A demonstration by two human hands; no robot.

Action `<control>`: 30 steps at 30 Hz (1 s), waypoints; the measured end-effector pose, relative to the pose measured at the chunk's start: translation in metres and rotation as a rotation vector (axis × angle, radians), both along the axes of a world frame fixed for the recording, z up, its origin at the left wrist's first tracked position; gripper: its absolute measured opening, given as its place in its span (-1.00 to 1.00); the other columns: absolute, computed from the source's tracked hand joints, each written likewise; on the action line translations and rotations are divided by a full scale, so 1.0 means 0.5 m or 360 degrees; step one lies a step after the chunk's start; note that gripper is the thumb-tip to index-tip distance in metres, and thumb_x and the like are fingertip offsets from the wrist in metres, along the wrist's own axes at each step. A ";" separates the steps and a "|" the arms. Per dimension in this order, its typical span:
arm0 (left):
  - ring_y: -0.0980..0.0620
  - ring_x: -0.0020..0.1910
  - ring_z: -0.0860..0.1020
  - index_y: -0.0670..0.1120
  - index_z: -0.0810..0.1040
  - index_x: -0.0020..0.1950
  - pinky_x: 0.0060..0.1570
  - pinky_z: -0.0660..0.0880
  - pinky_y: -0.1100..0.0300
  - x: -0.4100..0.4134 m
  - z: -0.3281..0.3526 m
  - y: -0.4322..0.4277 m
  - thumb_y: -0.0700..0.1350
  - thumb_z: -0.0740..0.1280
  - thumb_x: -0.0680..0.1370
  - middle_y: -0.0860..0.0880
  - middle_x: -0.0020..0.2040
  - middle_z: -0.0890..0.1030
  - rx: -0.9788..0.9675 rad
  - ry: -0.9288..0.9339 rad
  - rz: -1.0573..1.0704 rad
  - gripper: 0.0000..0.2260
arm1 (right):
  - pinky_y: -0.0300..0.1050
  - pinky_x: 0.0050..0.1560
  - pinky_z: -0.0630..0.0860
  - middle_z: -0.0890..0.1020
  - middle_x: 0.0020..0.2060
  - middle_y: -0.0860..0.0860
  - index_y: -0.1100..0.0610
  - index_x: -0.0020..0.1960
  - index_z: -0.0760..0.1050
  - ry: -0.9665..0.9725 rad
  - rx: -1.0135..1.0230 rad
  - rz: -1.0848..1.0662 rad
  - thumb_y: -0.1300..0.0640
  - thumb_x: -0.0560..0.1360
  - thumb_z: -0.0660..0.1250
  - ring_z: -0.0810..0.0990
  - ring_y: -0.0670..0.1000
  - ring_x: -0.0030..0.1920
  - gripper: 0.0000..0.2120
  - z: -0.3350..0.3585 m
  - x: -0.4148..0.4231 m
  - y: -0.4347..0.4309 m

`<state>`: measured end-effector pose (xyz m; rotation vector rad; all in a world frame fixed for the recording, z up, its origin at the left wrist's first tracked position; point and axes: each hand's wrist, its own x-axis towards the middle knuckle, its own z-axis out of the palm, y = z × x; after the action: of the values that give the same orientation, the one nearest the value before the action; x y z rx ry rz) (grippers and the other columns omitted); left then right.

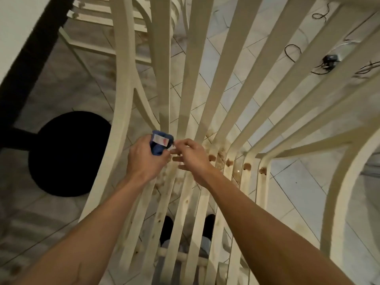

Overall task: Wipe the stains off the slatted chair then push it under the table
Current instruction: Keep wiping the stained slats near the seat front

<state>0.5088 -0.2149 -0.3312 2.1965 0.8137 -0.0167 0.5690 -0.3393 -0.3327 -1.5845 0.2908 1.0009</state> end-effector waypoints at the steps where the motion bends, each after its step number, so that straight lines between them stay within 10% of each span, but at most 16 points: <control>1: 0.03 -0.10 0.56 -0.02 0.56 0.09 -0.11 0.51 0.20 0.002 -0.014 0.007 -0.09 0.45 0.42 0.01 -0.06 0.59 -0.0009 0.0032 0.0072 -0.74 | -0.15 -0.01 0.52 0.66 -0.06 -0.06 0.04 0.05 0.56 -0.0164 -0.0105 0.0156 0.03 0.59 0.29 0.62 -0.03 -0.02 -0.87 -0.013 0.003 -0.008; 11: 0.07 0.09 0.48 0.02 0.43 0.35 0.08 0.40 0.21 0.016 -0.163 0.066 -0.19 0.33 0.56 -0.01 0.21 0.49 -0.0089 0.0160 0.0175 -0.63 | 0.11 0.43 0.24 0.29 0.44 0.08 -0.08 0.45 0.34 -0.1052 -0.0741 0.1469 -0.01 0.60 0.19 0.20 0.18 0.42 -0.58 -0.153 -0.018 -0.079; 30: -0.11 0.20 0.48 0.03 0.44 0.35 0.18 0.48 -0.05 0.056 -0.218 0.065 -0.24 0.32 0.53 -0.05 0.23 0.49 0.0154 0.0181 -0.0313 -0.59 | 0.35 0.37 0.25 -0.05 0.55 0.03 0.03 0.56 0.09 -0.1112 -0.0974 0.1823 -0.15 0.62 0.05 -0.22 0.36 0.50 -0.44 -0.162 -0.074 -0.043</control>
<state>0.5366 -0.1825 -0.4403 2.3776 0.6693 -0.2053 0.5321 -0.3610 -0.4135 -2.6266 -0.9949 1.1242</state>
